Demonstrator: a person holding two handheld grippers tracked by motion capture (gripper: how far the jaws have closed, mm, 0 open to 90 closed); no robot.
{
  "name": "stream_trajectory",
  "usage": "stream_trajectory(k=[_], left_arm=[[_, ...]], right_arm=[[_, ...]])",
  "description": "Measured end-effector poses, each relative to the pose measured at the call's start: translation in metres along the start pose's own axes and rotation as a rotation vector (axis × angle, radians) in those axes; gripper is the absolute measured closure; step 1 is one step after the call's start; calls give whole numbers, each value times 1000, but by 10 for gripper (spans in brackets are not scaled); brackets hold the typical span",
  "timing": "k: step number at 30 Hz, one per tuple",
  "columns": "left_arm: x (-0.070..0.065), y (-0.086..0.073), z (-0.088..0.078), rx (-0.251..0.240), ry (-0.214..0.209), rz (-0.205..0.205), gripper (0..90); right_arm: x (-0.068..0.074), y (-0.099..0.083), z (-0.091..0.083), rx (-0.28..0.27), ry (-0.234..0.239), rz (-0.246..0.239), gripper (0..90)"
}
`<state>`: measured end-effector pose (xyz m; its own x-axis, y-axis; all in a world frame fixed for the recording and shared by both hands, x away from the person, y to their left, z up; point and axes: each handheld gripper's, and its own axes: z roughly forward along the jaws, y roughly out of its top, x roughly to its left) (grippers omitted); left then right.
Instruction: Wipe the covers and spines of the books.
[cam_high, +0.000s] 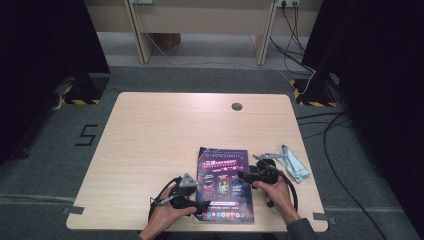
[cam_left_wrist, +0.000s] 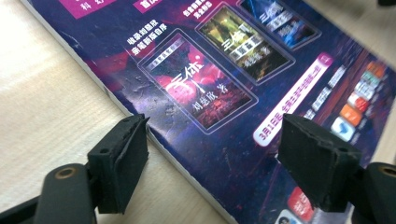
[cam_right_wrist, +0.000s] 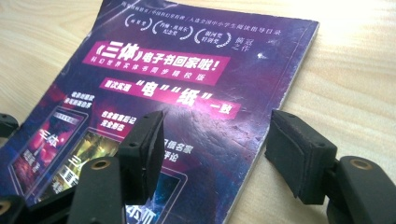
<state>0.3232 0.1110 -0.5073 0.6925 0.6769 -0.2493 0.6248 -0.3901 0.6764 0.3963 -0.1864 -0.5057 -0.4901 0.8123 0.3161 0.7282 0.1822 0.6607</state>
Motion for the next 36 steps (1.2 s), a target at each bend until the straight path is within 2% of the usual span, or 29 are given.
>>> stream_trajectory(k=[3,4,6,10,12,16,18,19,23,27,30,31,34,36], left_arm=[[0,-1,0,-8,-4,-4,245],[-1,-1,0,-2,1,8,245],[-3,1,1,9,-1,10,223],[-5,1,2,6,-2,12,217],[-6,1,3,7,-5,14,220],[-5,2,3,6,-8,9,233],[-5,0,2,-3,-6,5,251],[-6,1,2,-1,-2,5,251],[-6,1,2,4,5,16,253],[-6,1,2,10,14,37,263],[-7,0,2,5,23,42,275],[-7,0,2,6,25,46,276],[-7,-1,2,5,29,54,279],[-7,-1,2,6,26,50,279]], right_arm=[[-2,-2,-1,-19,15,55,380],[-1,-2,-1,-23,17,71,380],[-1,-3,-1,-28,15,60,378],[-5,0,1,-39,48,120,382],[-5,-1,0,-38,49,127,385],[-2,-1,-1,-16,30,102,404],[-5,0,-2,-16,45,116,418],[-5,-1,-3,-17,51,138,418],[-3,-2,-6,-31,52,150,432],[-5,-1,-13,-79,90,180,473],[-4,2,-20,-125,164,210,535],[-2,3,-21,-134,160,196,545],[1,6,-21,-104,120,138,547],[1,6,-22,-103,125,139,564]])
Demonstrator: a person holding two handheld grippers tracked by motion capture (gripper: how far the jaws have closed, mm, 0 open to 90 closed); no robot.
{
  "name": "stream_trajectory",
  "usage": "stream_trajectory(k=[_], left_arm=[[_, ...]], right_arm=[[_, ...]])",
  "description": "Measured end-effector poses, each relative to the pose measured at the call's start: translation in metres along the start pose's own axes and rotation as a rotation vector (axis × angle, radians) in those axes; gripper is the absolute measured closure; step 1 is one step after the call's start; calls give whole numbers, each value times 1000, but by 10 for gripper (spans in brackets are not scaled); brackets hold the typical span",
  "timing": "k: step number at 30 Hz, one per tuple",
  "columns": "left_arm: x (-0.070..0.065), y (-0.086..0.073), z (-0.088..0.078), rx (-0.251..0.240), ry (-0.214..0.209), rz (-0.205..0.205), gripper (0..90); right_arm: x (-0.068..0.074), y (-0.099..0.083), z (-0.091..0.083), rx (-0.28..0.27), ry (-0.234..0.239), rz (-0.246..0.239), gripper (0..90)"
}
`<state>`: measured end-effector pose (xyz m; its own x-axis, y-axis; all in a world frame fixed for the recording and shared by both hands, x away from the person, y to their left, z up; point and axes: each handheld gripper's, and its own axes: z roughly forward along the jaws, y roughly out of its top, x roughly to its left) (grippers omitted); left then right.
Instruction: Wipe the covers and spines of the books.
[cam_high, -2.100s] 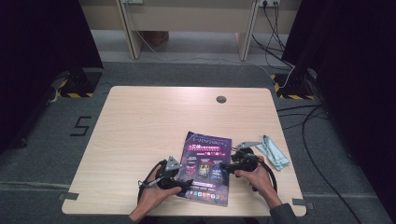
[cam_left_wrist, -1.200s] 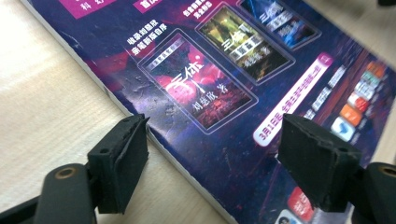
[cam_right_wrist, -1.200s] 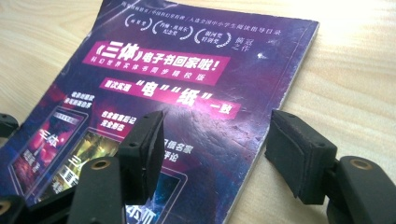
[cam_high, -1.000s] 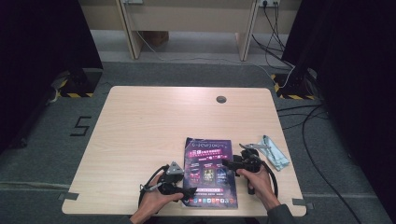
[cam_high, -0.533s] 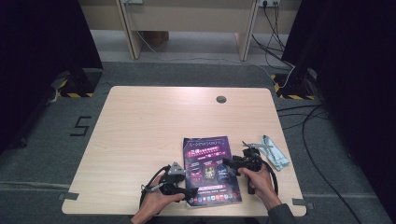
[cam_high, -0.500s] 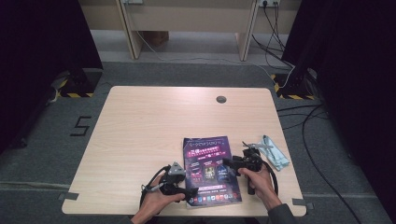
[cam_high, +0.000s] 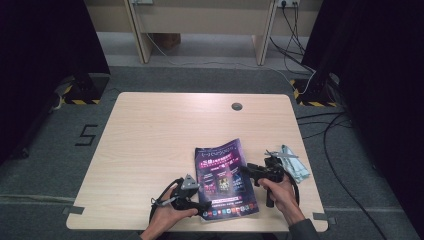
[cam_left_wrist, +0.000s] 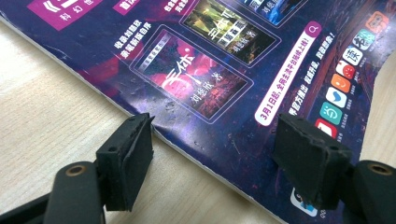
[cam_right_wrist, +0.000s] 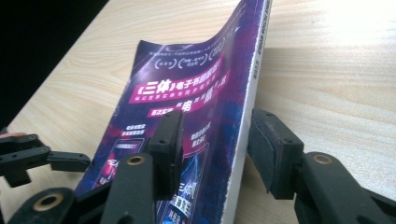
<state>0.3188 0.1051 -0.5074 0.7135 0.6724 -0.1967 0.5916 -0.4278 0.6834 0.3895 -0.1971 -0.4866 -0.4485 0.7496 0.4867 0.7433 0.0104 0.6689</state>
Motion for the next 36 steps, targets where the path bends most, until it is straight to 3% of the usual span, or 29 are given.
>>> stream_trajectory(k=[10,11,17,19,24,27,34,36], left_arm=[[0,-1,0,-4,7,3,281],[0,-1,0,-3,5,-1,281],[0,-1,-1,-8,9,-8,281],[0,-2,-1,-13,10,-14,283],[1,-2,-1,-10,11,-7,284],[0,-2,-1,-9,13,-6,283],[2,-3,-2,-12,11,-7,287],[1,-3,-2,-7,16,1,287]], right_arm=[[3,-1,-5,1,12,8,581],[4,-2,-6,10,7,-8,580],[2,-4,-8,49,-4,14,566],[1,-4,-9,52,12,39,564],[3,-4,-9,41,22,52,543],[4,-4,-9,41,18,46,544],[8,-1,-12,26,64,65,559],[10,1,-13,36,78,47,567]])
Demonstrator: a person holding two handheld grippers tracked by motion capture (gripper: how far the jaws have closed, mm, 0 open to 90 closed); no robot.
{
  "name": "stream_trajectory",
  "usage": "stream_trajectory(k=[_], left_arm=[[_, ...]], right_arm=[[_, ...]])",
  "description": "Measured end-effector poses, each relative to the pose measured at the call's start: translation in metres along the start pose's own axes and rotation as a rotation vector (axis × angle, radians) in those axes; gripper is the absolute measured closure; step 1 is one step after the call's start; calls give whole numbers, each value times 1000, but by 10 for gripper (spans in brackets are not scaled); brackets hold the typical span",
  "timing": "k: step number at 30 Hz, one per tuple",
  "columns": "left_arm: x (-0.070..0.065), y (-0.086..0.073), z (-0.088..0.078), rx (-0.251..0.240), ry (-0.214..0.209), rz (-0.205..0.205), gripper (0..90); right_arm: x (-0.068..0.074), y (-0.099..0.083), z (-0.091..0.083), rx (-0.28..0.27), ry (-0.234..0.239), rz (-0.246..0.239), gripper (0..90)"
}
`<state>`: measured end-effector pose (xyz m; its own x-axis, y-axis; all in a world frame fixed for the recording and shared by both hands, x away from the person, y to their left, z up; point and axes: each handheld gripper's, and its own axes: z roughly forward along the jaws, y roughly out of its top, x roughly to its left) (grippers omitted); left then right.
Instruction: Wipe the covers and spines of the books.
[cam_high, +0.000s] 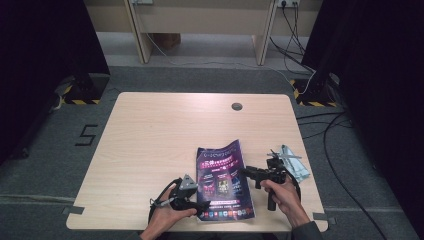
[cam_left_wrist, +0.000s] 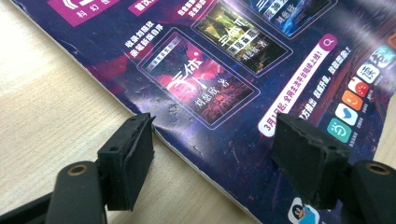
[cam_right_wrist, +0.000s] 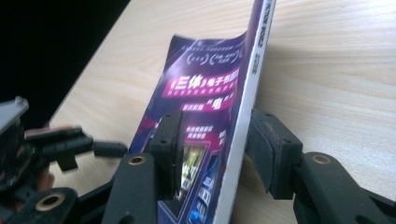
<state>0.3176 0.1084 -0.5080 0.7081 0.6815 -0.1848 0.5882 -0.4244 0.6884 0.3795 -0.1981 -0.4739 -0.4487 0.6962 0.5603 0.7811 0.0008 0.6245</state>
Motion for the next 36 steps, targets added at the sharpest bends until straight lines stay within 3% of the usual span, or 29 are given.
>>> stream_trajectory(k=[2,5,14,19,22,26,30,32,34,35,36], left_arm=[[0,0,0,-4,-2,-1,288],[0,0,0,0,1,3,290],[0,0,0,0,1,6,291],[0,0,0,-1,1,8,291],[1,0,0,0,-2,5,290],[1,0,0,1,-1,6,291],[1,-1,0,-1,0,9,293],[1,0,0,2,-1,10,292],[1,0,0,1,-2,11,296],[1,-1,-1,0,-1,12,298],[1,0,0,2,-2,11,297]], right_arm=[[4,1,0,14,-6,-21,574],[9,3,1,40,-57,-85,569],[14,3,4,61,-104,-140,566],[23,3,7,80,-171,-210,552],[23,1,7,78,-180,-233,552],[19,1,6,64,-121,-148,553],[17,1,6,55,-89,-117,561],[18,3,7,60,-97,-130,560],[16,5,9,68,-79,-102,572],[15,3,15,97,-47,-74,578],[17,0,20,117,-51,-81,572]])
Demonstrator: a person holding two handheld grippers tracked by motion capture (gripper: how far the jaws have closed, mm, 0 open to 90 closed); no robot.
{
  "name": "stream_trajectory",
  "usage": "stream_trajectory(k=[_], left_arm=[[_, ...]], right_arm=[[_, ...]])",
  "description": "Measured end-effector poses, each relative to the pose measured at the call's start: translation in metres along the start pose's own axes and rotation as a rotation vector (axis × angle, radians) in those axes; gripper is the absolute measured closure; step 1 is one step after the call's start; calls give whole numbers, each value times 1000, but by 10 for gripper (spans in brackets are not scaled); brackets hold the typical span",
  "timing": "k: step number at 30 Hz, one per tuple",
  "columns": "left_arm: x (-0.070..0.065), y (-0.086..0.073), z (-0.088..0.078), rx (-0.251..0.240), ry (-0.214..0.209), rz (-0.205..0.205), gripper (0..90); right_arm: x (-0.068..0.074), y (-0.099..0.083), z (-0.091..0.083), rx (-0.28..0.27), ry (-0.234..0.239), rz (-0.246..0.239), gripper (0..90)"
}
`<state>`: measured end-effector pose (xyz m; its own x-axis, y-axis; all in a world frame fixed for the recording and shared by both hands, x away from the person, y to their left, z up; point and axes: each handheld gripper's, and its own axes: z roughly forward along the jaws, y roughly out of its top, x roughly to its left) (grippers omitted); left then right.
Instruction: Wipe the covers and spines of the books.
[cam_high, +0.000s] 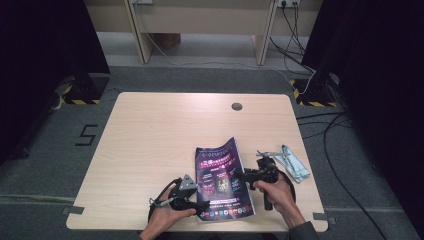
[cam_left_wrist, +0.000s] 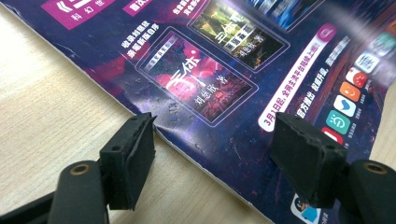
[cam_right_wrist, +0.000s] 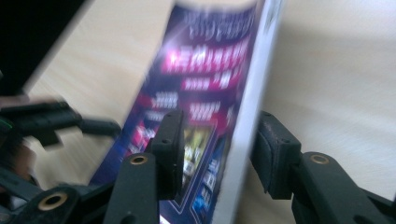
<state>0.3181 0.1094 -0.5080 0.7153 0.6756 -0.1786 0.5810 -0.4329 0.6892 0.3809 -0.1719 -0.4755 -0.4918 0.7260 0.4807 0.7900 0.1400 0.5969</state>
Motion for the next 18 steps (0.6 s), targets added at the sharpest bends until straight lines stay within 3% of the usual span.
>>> stream_trajectory(k=[2,7,18], left_arm=[[0,0,0,-2,0,-1,300],[1,0,0,0,-4,6,305],[1,0,0,0,1,10,313]], right_arm=[[6,-3,11,37,-54,-55,571],[9,4,4,61,-50,-103,621],[-7,7,-2,54,-49,-48,630]])
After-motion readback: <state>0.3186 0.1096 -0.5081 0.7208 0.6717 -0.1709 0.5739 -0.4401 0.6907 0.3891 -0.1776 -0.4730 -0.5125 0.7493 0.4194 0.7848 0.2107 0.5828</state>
